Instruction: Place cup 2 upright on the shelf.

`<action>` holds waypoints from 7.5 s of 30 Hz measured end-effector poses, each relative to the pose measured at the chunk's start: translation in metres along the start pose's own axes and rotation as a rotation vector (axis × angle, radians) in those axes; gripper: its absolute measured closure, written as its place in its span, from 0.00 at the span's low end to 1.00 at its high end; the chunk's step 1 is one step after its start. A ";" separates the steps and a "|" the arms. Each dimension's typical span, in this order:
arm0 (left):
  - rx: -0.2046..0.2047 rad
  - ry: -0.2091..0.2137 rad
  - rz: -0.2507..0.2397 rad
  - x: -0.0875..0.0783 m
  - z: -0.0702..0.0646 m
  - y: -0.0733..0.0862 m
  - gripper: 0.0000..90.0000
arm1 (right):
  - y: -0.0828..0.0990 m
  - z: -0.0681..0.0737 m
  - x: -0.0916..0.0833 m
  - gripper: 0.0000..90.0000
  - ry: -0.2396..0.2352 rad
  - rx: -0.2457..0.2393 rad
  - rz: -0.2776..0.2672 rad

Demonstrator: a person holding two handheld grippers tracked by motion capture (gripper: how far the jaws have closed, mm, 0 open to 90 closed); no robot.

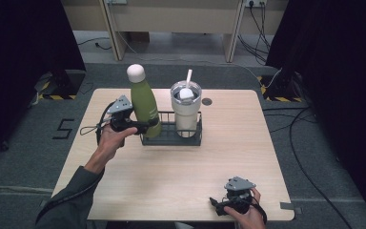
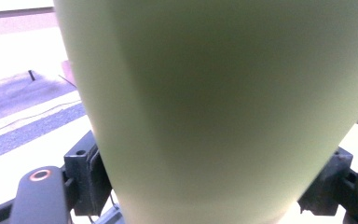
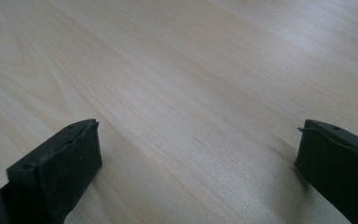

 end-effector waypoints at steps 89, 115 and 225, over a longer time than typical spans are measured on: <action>0.005 -0.107 0.098 0.069 0.025 0.052 0.23 | 0.001 0.000 0.000 0.00 -0.003 -0.010 -0.011; -0.005 -0.101 0.093 0.068 0.026 0.053 0.22 | 0.001 0.000 0.000 0.00 -0.003 -0.010 -0.014; -0.075 -0.015 0.072 -0.029 -0.016 0.090 0.17 | 0.002 0.000 0.000 0.00 0.002 -0.006 -0.017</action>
Point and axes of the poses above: each handheld gripper's, and its own axes: x roughly forward along the jaws, y roughly out of its underside, z roughly to its left, the point moved 4 cm from there along x, roughly forward along the jaws, and after that the axes turned 9 degrees about x, right-handed, at the moved point
